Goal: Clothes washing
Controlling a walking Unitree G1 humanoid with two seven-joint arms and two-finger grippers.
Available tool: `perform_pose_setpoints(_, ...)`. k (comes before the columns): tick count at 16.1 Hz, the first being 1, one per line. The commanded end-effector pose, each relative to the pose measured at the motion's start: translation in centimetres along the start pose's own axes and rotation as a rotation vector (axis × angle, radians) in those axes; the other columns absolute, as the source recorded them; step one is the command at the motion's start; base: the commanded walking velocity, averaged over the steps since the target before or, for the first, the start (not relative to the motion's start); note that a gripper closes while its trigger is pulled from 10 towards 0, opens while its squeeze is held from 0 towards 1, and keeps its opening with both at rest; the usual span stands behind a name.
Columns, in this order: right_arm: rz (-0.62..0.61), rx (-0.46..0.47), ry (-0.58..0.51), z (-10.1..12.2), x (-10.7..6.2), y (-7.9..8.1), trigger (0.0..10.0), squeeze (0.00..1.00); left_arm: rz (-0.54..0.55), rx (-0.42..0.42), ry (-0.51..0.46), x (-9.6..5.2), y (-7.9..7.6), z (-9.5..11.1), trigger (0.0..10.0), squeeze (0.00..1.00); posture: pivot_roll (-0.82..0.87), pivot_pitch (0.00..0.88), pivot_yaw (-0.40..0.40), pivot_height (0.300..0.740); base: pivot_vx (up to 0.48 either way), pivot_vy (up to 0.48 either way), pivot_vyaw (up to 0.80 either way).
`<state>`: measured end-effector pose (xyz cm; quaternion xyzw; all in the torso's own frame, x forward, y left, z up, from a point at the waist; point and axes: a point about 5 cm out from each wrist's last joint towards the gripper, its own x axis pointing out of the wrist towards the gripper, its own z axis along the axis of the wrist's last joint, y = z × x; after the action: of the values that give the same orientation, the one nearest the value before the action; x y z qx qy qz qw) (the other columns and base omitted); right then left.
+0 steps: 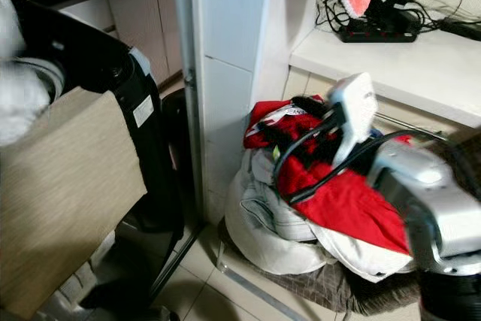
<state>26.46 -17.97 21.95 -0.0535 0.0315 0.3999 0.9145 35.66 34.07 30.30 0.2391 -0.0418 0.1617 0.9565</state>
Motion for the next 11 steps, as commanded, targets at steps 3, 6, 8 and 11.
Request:
perform_pose_setpoints(3,0.033,-0.021,0.049,-0.5,-0.2,0.9,10.0,0.00,0.046,0.025,0.249,-0.3,-0.2,-5.1,10.0,0.00,-0.11,0.000,0.011,0.740,0.000,0.000,0.00)
perform_pose_setpoints(6,0.035,-0.027,0.101,-1.2,-0.4,1.2,10.0,0.00,0.079,-0.009,0.323,-0.8,0.5,-7.0,10.0,1.00,-0.12,0.000,0.014,0.740,0.000,0.000,0.00)
perform_pose_setpoints(8,-0.122,-0.049,0.157,-2.0,0.2,-0.7,10.0,0.00,0.096,0.021,0.336,-0.8,0.8,-7.1,10.0,1.00,-0.11,0.000,0.006,0.740,0.000,0.000,0.00)
perform_pose_setpoints(11,-0.298,-0.035,0.162,-2.0,0.1,-2.9,10.0,0.00,0.115,0.064,0.324,-0.8,1.1,-7.1,10.0,1.00,-0.11,0.000,0.002,0.740,0.000,0.000,0.00)
